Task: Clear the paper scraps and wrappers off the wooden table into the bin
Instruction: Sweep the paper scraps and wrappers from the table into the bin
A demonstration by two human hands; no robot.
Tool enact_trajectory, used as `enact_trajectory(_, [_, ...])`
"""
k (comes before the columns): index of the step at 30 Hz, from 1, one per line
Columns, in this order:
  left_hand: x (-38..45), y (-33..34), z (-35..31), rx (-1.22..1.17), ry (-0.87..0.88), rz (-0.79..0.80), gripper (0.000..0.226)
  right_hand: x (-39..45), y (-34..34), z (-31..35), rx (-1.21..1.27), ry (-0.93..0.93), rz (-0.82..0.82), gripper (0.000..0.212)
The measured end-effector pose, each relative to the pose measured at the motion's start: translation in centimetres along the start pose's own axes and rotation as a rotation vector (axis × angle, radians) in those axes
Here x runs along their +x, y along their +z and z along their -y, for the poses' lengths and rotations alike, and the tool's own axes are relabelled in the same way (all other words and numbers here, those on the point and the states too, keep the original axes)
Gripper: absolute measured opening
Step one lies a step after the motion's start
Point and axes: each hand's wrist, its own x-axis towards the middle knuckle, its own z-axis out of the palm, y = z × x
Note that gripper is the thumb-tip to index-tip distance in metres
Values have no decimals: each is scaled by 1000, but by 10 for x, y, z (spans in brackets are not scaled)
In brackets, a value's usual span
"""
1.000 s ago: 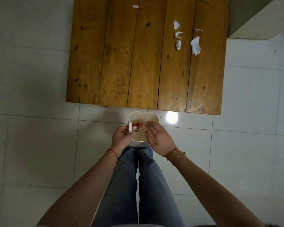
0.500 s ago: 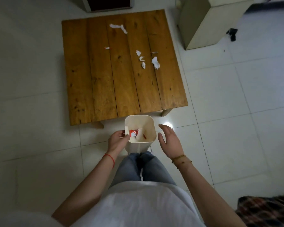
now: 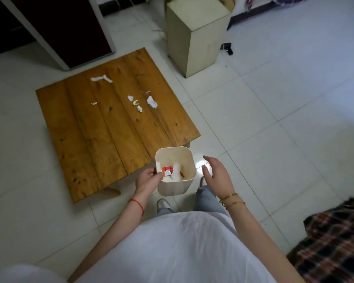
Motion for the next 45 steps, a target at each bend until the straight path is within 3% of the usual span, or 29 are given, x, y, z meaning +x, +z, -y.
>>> enact_trajectory(2, [0, 17, -17, -2, 12, 22, 11, 7, -17, -11, 33, 27, -42, 40])
enact_trajectory(9, [14, 103, -87, 43, 62, 87, 26, 55, -99, -75, 100, 74, -98, 39])
enact_trajectory(17, [28, 227, -173, -30, 74, 92, 26, 138, -237, -161, -5, -15, -96, 39])
enact_trajectory(23, [37, 285, -226, -147, 14, 44, 25, 202, -293, -189, -25, -89, -44, 38])
enact_trajectory(26, [47, 299, -252, -193, 6, -14, 18, 238, -306, -189, -27, -130, -8, 39])
enact_trajectory(35, [119, 311, -329, -266, -13, -108, 39, 379, -324, -170, -55, -254, 84, 39])
enact_trajectory(40, [167, 302, -372, -387, -39, -210, 27, 477, -328, -131, -97, -358, 178, 39])
enact_trajectory(45, [197, 285, -412, -447, -62, -290, 31, 561, -321, -76, -136, -495, 295, 39])
